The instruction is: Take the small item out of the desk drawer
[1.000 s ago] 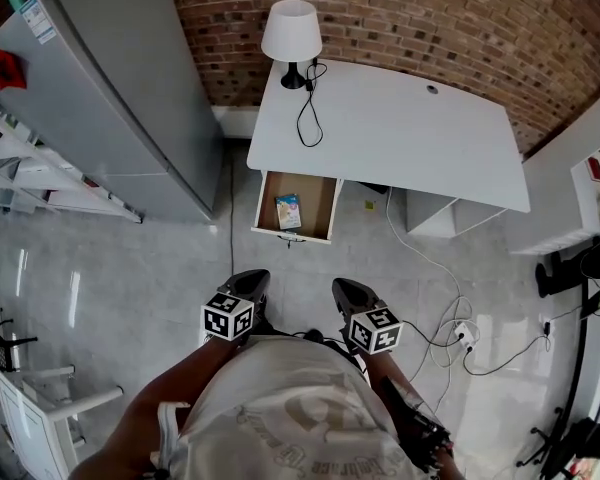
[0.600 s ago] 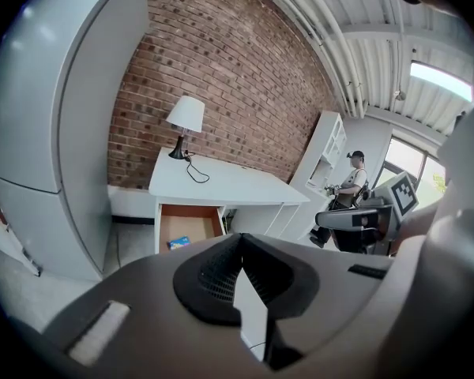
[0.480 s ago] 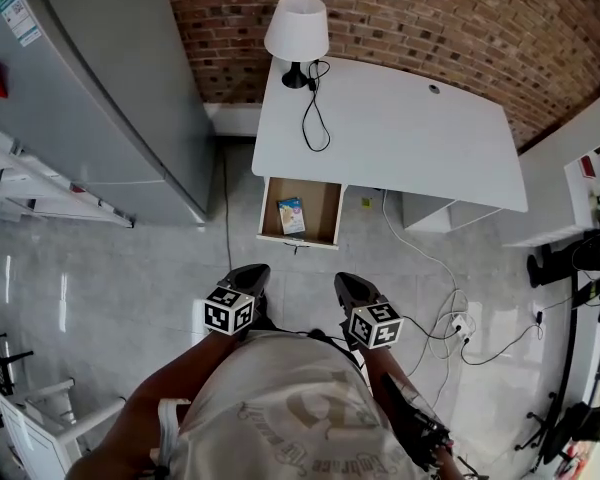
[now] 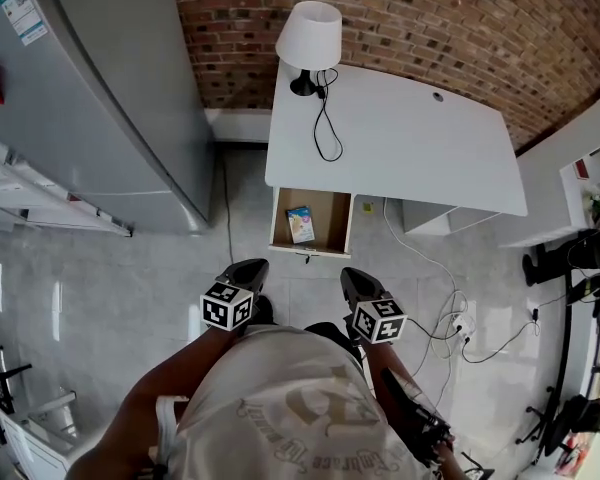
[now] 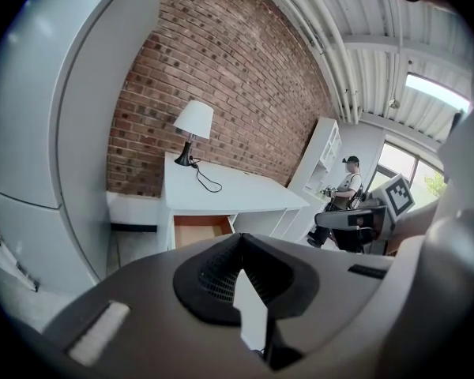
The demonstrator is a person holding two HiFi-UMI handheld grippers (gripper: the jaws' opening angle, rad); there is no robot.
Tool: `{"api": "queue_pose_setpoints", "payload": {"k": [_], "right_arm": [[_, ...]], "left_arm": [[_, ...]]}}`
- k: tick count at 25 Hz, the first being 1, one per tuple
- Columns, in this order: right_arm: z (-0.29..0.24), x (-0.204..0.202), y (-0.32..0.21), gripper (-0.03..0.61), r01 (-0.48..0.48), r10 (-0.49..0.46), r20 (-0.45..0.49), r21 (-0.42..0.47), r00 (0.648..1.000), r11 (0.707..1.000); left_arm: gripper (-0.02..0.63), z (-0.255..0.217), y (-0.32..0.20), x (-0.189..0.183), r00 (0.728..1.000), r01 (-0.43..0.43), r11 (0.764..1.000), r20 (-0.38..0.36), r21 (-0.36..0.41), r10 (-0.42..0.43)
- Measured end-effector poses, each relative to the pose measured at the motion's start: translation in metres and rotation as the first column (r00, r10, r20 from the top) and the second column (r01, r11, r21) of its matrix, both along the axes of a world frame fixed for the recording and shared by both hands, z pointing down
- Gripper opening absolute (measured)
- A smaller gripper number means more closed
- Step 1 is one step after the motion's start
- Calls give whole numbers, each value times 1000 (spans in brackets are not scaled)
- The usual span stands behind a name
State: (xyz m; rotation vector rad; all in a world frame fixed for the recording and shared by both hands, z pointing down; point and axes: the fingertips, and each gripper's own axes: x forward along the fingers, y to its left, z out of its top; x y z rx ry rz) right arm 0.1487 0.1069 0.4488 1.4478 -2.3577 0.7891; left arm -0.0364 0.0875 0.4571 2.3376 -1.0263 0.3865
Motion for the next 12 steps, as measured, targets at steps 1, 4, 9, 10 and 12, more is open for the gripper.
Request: {"api": "queue_pose_setpoints", "payload": {"k": [1, 4, 9, 10, 12], "right_arm": [[-1, -5, -4, 5, -3, 3, -6, 1, 1000, 1000], [-1, -18, -14, 5, -16, 16, -24, 7, 1000, 1000], [0, -30, -27, 5, -42, 43, -67, 17, 997, 999], [-1, -32, -30, 5, -43, 44, -79, 18, 996, 999], [-2, -39, -36, 5, -37, 39, -97, 14, 994, 999]], "left_arm": [[6, -1, -3, -8, 1000, 3, 1000, -2, 0, -3], [6, 0, -11, -31, 1000, 24, 1000, -6, -3, -24], [6, 4, -14, -59, 998, 58, 998, -19, -5, -58], [6, 4, -15, -64, 998, 62, 998, -21, -6, -62], [6, 3, -18, -74, 997, 71, 997, -25, -6, -71]]}}
